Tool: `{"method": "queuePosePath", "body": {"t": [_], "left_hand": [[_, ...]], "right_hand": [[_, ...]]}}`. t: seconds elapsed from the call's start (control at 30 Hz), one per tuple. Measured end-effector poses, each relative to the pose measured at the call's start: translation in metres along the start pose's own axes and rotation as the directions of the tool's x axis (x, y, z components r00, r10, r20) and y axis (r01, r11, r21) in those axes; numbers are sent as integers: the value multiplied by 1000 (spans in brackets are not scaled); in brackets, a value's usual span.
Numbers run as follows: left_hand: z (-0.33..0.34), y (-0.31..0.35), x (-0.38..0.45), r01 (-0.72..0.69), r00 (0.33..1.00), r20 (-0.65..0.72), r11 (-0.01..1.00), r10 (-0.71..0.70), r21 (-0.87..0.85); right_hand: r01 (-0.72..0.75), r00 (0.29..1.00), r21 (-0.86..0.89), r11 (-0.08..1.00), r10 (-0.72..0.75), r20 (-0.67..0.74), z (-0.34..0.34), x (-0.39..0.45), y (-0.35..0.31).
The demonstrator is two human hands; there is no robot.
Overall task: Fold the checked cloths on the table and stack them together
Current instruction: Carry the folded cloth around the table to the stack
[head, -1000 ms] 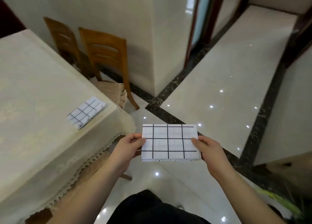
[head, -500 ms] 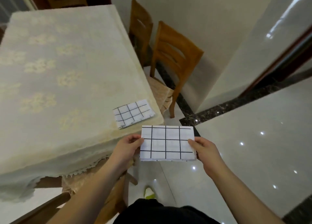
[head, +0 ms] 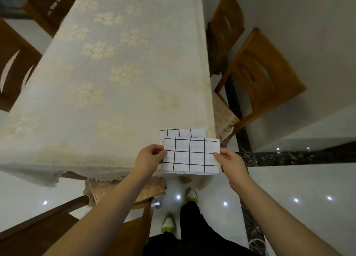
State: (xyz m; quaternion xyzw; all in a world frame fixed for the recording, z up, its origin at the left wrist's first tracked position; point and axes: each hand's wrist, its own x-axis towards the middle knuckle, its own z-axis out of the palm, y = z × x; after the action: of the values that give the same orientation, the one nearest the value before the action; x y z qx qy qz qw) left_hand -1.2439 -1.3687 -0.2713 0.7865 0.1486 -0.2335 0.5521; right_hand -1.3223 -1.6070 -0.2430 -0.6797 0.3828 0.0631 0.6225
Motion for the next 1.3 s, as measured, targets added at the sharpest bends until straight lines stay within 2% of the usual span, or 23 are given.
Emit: {"method": "queuePosePath", "body": {"t": [0.2, 0.4, 0.6, 0.73, 0.83, 0.9, 0.97, 1.03, 1.1, 1.2, 1.3], "left_hand": [[11, -1, 45, 62, 987, -160, 982, -33, 178], [22, -7, 67, 115, 976, -212, 943, -48, 313], [29, -9, 68, 68, 974, -224, 923, 20, 378], [30, -13, 68, 54, 972, -232, 919, 41, 389], [32, -14, 65, 13, 958, -273, 932, 93, 361], [34, -14, 59, -80, 932, -307, 935, 193, 347], [39, -17, 55, -255, 880, -246, 841, 406, 477], [49, -22, 55, -395, 820, -34, 608, 571, 689], [61, -30, 59, -455, 806, 175, 403, 566, 794], [71, -38, 68, -437, 844, 251, 337, 473, 834], [74, -41, 74, -424, 869, 282, 315, 407, 849]], "right_hand": [[15, 999, -182, 983, -6, 51, 22, 77, -4], [15, 998, -381, 924, 9, 59, 34, 113, 8], [86, 996, -454, 887, -60, 71, 29, 121, 15], [108, 994, -457, 883, -82, 76, 28, 122, 18], [103, 995, -525, 845, -89, 51, 26, 118, 15], [155, 978, -619, 770, -208, -15, 24, 113, 13], [309, 906, -693, 652, -423, 6, 29, 107, 10], [469, 820, -710, 525, -558, 129, 45, 102, 8], [548, 763, -750, 369, -589, 267, 68, 103, 10], [559, 771, -802, 212, -487, 410, 96, 108, 16], [537, 807, -829, 157, -383, 450, 101, 115, 30]]}}
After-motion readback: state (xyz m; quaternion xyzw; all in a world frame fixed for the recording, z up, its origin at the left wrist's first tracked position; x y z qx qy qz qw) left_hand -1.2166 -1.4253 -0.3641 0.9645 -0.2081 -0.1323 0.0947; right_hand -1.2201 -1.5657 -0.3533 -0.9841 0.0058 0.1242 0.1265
